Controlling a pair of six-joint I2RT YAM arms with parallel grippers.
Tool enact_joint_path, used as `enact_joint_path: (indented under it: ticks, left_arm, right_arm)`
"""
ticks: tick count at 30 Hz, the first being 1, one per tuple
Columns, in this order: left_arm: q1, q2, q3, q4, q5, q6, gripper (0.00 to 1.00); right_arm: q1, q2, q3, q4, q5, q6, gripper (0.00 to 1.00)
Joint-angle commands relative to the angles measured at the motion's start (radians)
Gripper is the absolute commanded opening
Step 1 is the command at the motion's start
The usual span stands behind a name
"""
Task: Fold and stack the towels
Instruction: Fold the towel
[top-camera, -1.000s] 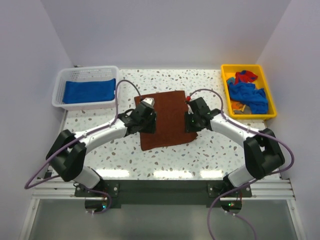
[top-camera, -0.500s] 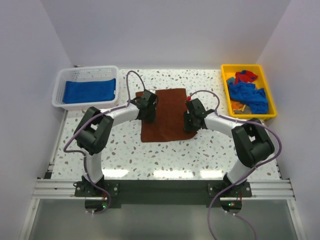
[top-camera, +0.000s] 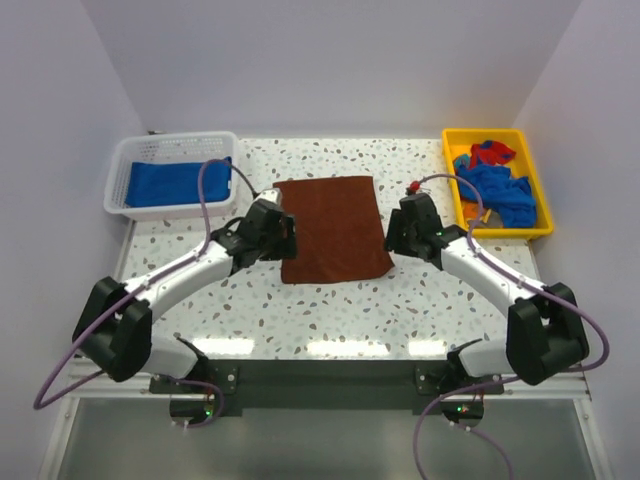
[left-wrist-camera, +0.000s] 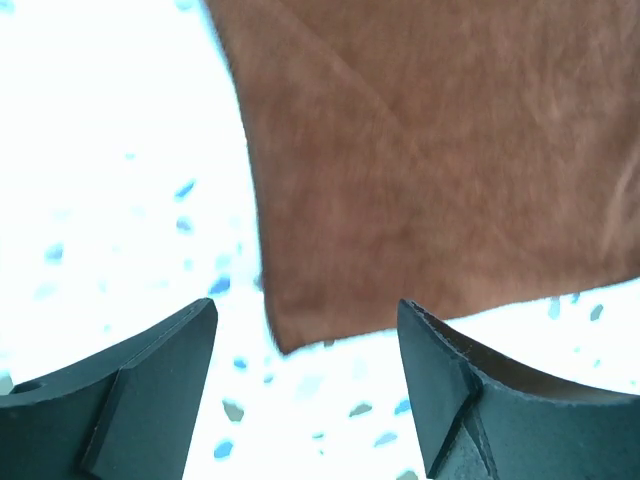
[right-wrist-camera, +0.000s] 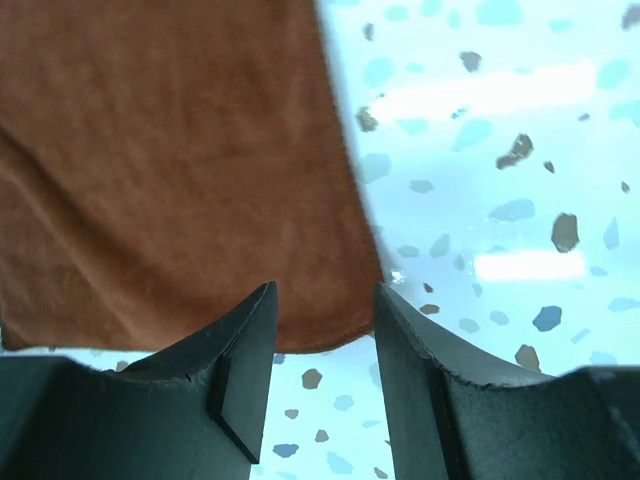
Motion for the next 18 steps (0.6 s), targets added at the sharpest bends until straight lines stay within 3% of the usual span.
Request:
enact_joint_path:
  ticks: [1,11,14,17,18]
  left_arm:
    - [-0.001,-0.082,-0.153,0.026,0.001,-0.148,0.78]
    - [-0.001,-0.089,-0.271,0.163,0.035,-0.236,0.75]
    - [-0.003,-0.063,-0.277,0.184,0.032,-0.248,0.73]
    - [-0.004,-0.044,-0.278,0.201,0.020,-0.262,0.71]
    - [-0.003,-0.038,-0.277,0.204,0.018,-0.267,0.70]
  right_arm:
    - [-0.028,0.020,-0.044,-0.042,-0.007,0.098,0.47]
    - [-0.047,0.116,-0.107,0.066,-0.036,0.215,0.45]
    - [-0.056,0.136,-0.136,0.096,-0.050,0.238,0.41]
    - [-0.060,0.138,-0.168,0.130,-0.057,0.249,0.28]
    - [-0.062,0.135,-0.174,0.136,-0.063,0.253,0.16]
